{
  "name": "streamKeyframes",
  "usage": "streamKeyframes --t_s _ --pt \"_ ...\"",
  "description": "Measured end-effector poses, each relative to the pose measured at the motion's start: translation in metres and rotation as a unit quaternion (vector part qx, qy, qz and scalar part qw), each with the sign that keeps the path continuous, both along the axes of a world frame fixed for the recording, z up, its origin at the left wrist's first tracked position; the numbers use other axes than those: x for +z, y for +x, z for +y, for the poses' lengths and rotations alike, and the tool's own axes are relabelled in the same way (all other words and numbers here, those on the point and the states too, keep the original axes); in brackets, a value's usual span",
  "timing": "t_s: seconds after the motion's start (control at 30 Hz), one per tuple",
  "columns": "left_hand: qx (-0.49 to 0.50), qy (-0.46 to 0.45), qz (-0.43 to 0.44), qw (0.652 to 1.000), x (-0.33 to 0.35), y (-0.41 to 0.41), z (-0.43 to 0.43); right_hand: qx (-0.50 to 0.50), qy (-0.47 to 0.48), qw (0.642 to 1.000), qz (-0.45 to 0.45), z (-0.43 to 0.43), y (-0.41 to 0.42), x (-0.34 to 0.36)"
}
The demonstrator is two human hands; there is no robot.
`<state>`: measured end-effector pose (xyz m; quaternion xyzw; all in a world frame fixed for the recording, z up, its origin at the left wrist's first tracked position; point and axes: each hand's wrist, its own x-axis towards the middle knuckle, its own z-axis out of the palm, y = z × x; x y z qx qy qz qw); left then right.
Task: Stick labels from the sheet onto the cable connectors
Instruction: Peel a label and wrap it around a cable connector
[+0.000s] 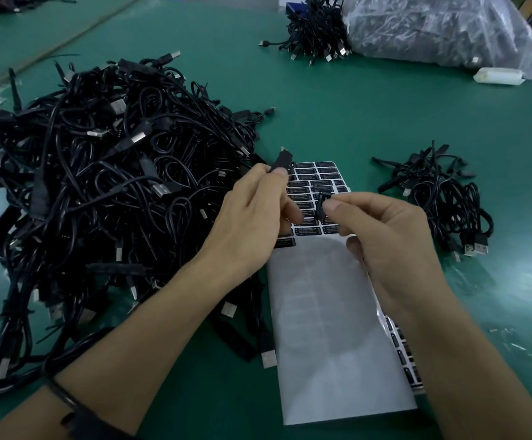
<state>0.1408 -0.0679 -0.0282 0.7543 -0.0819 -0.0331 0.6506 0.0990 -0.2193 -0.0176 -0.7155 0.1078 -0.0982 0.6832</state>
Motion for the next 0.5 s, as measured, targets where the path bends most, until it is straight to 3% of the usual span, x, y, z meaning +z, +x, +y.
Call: streamKeyframes --t_s 0.13,0.5 --pt "-0.006 0.012 -0.034 0.999 -0.0025 -0.0006 0.0009 0.015 0.093 0.995 0.022 -0.0012 0.0003 0.0023" --pt "-0.012 0.035 -0.094 0.995 -0.0059 0.0022 0.0017 0.050 0.134 0.990 -0.001 0.0034 -0.0002 0.0018"
